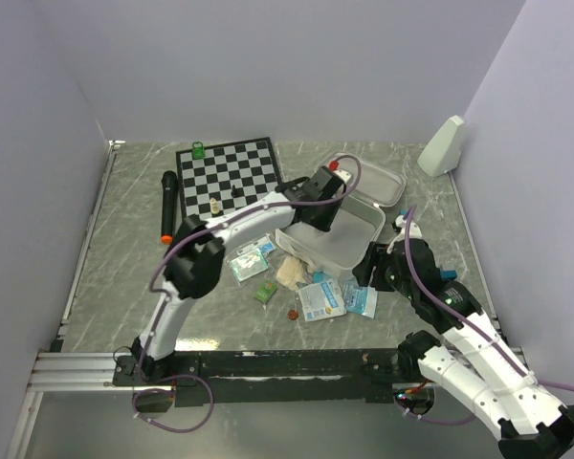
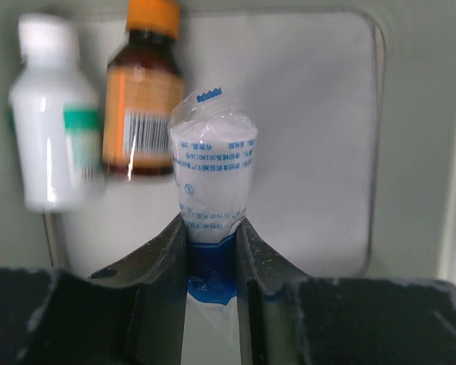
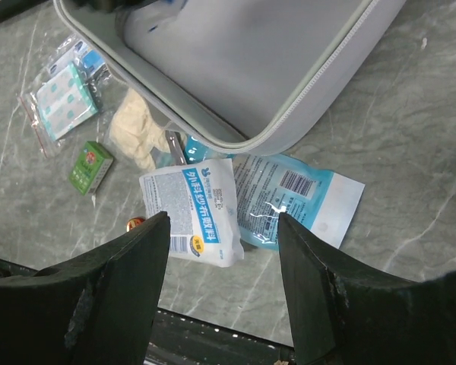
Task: Organize the medicine kit
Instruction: Place the medical item at the medicine box.
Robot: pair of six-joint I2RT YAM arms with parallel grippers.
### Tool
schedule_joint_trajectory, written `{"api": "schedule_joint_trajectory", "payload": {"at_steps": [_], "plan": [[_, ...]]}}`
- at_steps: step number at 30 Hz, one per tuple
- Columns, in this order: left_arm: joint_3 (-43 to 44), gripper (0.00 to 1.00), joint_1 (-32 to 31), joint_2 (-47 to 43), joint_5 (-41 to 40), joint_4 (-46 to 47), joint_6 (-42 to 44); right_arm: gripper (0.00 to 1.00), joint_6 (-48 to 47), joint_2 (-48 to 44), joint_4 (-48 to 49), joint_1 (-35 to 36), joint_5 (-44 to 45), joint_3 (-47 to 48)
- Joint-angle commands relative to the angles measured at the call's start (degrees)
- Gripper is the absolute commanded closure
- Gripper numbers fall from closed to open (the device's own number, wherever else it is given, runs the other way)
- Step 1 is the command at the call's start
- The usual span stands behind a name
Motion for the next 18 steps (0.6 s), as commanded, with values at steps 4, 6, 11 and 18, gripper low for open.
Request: {"api": "schedule_joint_trajectory", "payload": {"at_steps": [4,6,11,18], "plan": [[17.0,0.78,0.6,11.3,1.6,-4.5,8.7,0.34,-0.6,-0.4,-1.5,0.4,2.0,1.7],[16.0,0.74,0.8,11.5,0.5,-3.0,9.4,0.34,-0.5,-0.5,-1.4,0.4,2.0,1.7],[16.3,0.47,0.8,12.4,-1.3,-1.7,9.5,0.34,-0.8,0.4,-1.3,0.4,2.0,2.1],[13.4,0.25,0.8,8.1,-2.8,1.1,8.4,0.34,-0.5,0.8,-1.2,0.4,1.9,2.0]]}}
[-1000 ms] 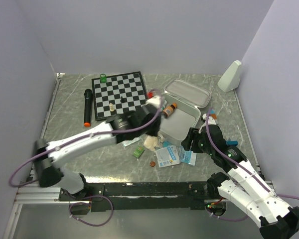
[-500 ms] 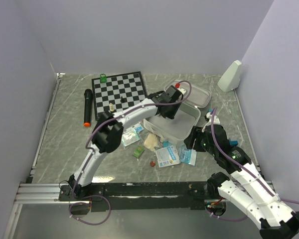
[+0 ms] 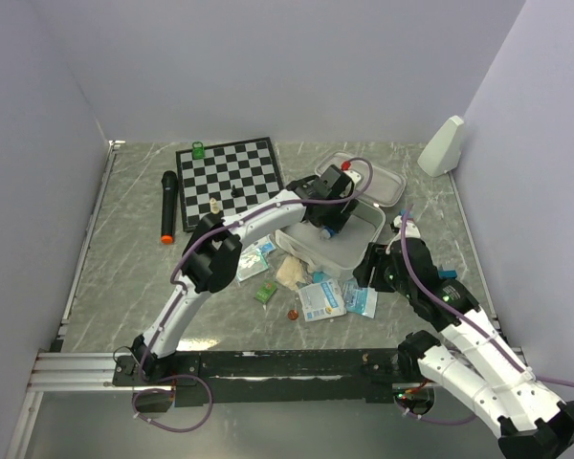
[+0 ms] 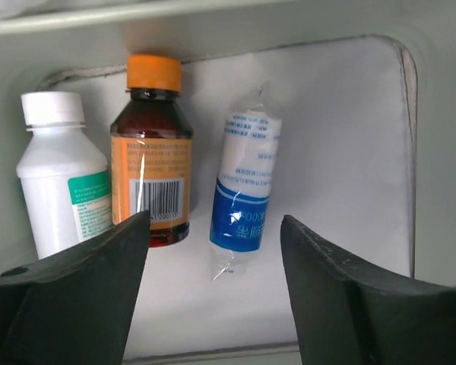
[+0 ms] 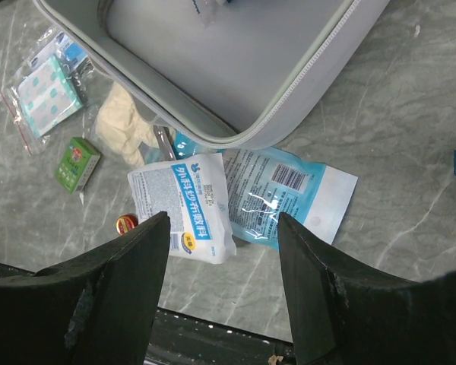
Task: Organize the medicine kit
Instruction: Place the medical item at the medicine box, then pick up the medical item at the center of the board.
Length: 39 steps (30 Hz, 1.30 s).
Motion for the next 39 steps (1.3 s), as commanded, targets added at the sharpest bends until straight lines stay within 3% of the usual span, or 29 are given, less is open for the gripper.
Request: {"api": "schedule_joint_trajectory", "payload": {"at_steps": [1,6,13,18,24,28,39], "plan": [[-0.6,0.25,0.0,-5.4,-2.4,2.9,-0.6,0.34,-0.3,-0.1,-0.1,0.4,1.0,1.9],[-10.8,0.23,-0.4,-22.0,-5.7,7.3,-3.1,0.34,0.1,-0.1,0.2,0.3,0.3,1.3],[-44.2,0.22,-1.9,-49.3,-13.5,12.2,-15.4,0.34,-0.4,0.6,1.8,0.4,-0.3,-0.5],[-61.9,0.21,-7.2,-59.5,-18.3,11.0,-23.4,0.35,-0.3,1.1,3.1,0.5,-1.7,-1.7],[-70.7,0.14,-9.1,-61.7,-18.1,11.5,-26.0,0.35,0.3,1.7,3.8,0.5,-2.2,-2.5],[-71.6,0.07,-9.1,-59.1,-17.5,12.7,-25.9,0.35,0.8,1.2,3.8,0.5,-2.1,-3.2],[-71.4,0.24,-9.0,-47.3,-13.5,15.1,-25.1,0.35,1.1,0.4,2.8,0.4,-2.1,-2.9]]}}
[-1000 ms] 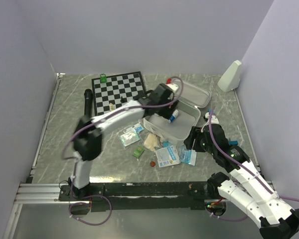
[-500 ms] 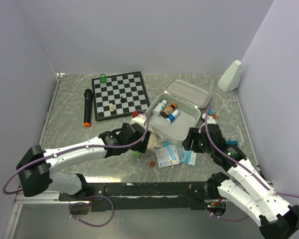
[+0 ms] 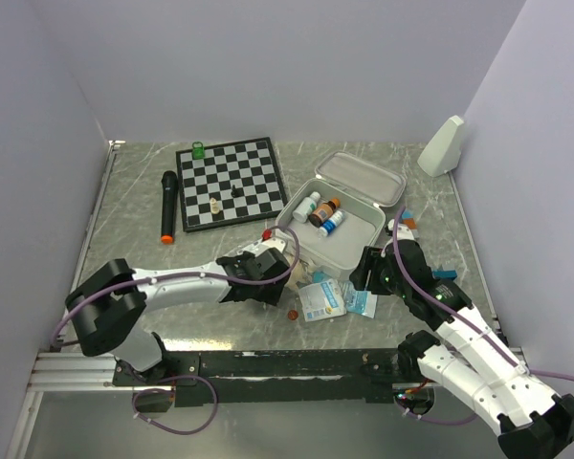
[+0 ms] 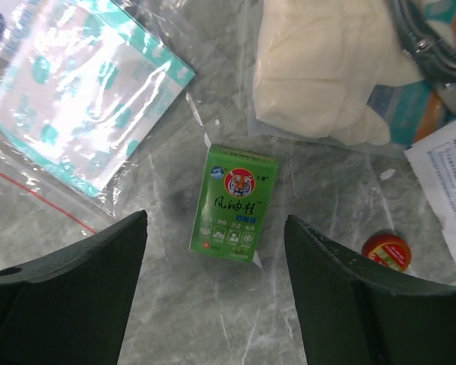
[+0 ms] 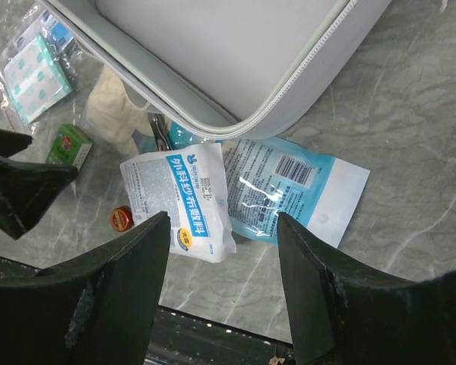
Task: Organize the medicine kit
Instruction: Pick up the medical item at the center of the board.
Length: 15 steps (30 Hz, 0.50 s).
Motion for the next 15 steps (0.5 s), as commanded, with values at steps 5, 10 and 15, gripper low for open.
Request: {"api": "schedule_joint_trajectory", "payload": {"at_steps": [5,10,15], "plan": [[0.8,0.29,0.7,2.7,2.8,3.7,0.0,0.35,0.7,-1.0,0.5,0.4,-0.3,0.2],[-0.2,0.35,1.8,3.9,4.8,4.9,0.4,0.35,0.8,-1.3,0.5,0.4,-0.3,0.3],[-1.0,0.41,2.1,4.8,5.7,4.9,-0.1,0.35,0.9,-1.7,0.3,0.4,-0.4,0.2]]}}
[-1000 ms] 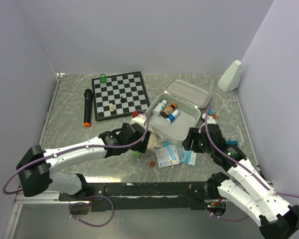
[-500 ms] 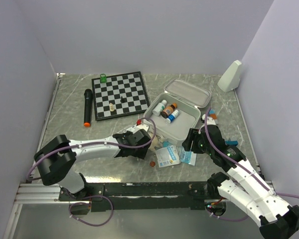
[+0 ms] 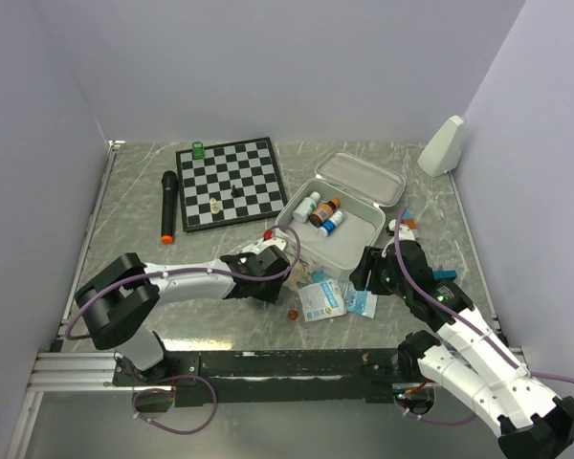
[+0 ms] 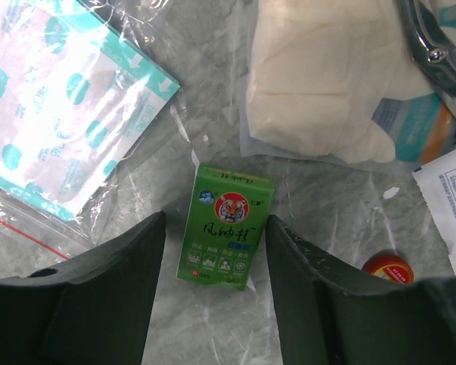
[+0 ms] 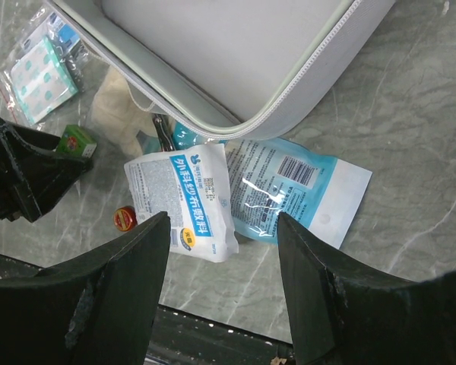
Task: Organize the medicine kit
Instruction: Pick up the medical item at the center of the board.
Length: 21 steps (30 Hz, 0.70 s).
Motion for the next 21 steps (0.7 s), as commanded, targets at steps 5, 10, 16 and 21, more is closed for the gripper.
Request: {"api": "schedule_joint_trajectory", "payload": {"at_steps": [5,10,16,21], "plan": [[-1.1,0.48,0.3,-1.4,1.4,0.8,0.1,0.35,1.1,-1.0,0.1,0.4,-0.4,0.5],[1.0,0.62,0.1,-6.9,0.3,-2.1,1.0,0.35,1.1,-1.7,-0.2,0.4,-0.6,1.2],[7.6,0.67,-0.4,-15.4,-3.3,-8.1,3.0,0.35,0.7,-2.5,-1.5,0.4,0.2,2.8],[15.2,0.54,-0.2,-16.6,-2.3,-4.7,8.8,0.35,0.1,-2.3,-1.4,0.4,0.9,4.1]]}}
